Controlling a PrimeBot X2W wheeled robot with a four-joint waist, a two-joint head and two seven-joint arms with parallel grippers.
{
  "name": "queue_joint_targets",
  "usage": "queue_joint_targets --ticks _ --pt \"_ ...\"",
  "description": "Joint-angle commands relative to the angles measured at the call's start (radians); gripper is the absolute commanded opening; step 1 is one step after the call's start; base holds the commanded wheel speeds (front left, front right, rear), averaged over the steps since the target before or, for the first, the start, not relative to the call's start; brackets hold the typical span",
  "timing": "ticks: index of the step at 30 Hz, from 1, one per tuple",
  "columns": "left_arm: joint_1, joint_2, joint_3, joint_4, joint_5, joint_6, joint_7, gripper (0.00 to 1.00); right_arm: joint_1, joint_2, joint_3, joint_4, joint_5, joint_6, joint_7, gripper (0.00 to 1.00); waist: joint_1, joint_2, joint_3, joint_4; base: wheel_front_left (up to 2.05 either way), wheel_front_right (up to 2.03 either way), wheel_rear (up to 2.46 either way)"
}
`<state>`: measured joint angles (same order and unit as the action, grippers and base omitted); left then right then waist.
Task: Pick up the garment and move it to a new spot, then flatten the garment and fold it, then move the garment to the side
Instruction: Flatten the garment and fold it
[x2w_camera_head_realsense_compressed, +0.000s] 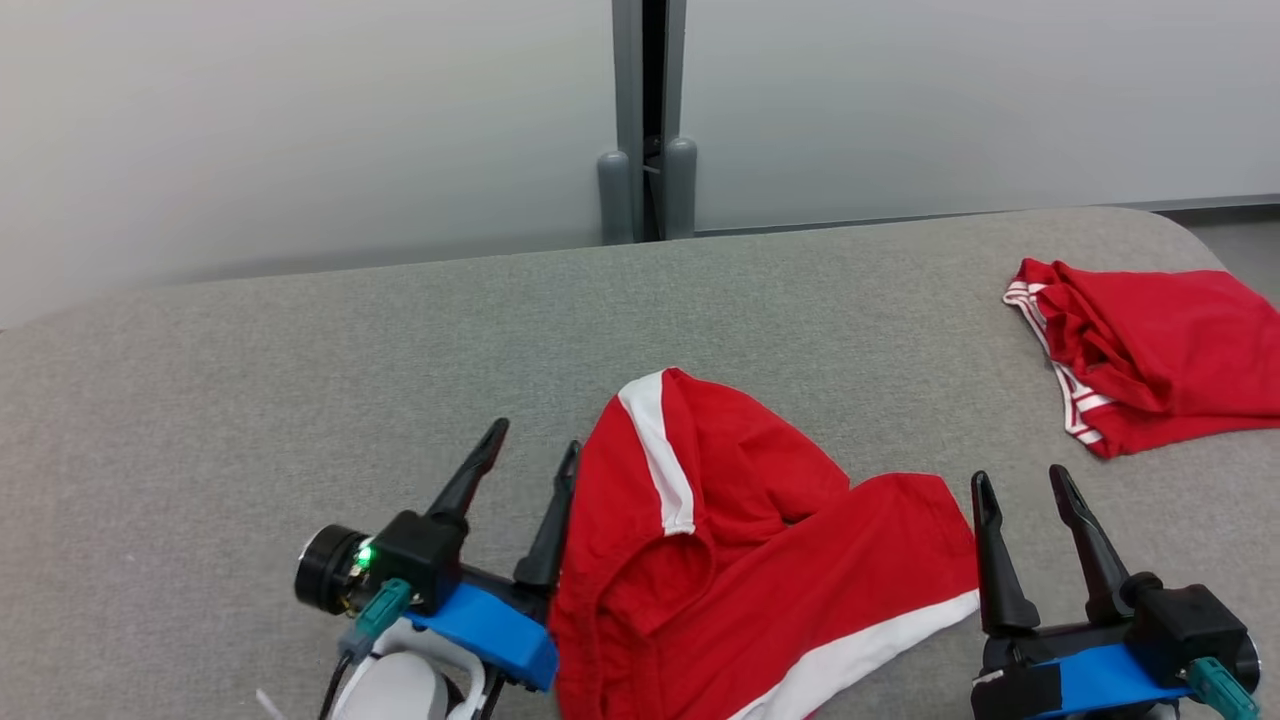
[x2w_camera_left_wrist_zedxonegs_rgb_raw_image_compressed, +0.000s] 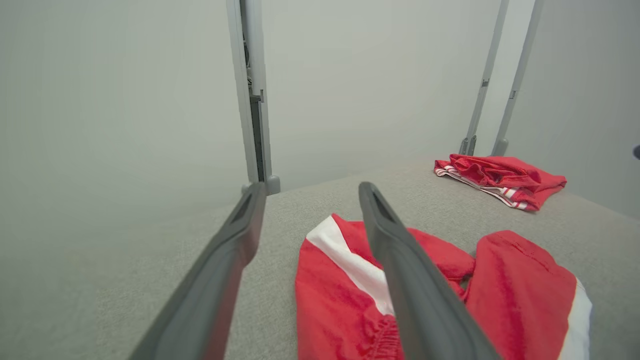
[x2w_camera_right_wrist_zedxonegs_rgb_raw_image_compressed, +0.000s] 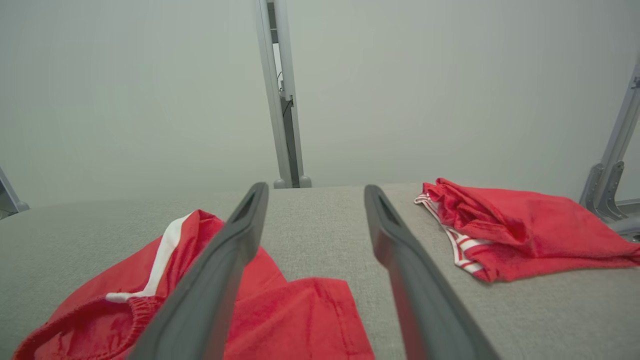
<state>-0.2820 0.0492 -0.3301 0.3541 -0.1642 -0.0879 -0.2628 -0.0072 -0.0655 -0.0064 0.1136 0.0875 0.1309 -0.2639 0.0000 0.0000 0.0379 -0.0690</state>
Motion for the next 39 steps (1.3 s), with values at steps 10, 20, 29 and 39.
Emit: queue_joint_targets --ticks 10,20,29,39 --pt "-0.158 0.004 -0.18 0.233 0.033 -0.032 -0.003 1.0 -0.033 0.005 0.0 0.009 0.01 0.0 0.0 1.0 0.0 0.0 0.05 -0.085 0.0 0.0 0.0" --pt "-0.251 0.013 -0.309 0.444 0.045 -0.043 -0.002 1.0 -0.057 0.008 -0.008 0.016 0.014 0.0 0.0 1.0 0.0 0.0 0.1 -0.122 0.0 0.0 0.0" --pt "-0.296 0.031 -0.381 0.541 0.002 -0.043 -0.002 0.71 -0.067 0.011 -0.016 0.011 0.012 0.0 0.0 1.0 0.0 0.0 0.116 -0.125 0.0 0.0 0.0" --pt "-0.331 0.032 -0.424 0.548 -0.053 -0.042 -0.002 0.0 -0.073 0.013 -0.019 0.003 0.01 0.0 0.0 1.0 0.0 0.0 0.119 -0.111 0.0 0.0 0.0"
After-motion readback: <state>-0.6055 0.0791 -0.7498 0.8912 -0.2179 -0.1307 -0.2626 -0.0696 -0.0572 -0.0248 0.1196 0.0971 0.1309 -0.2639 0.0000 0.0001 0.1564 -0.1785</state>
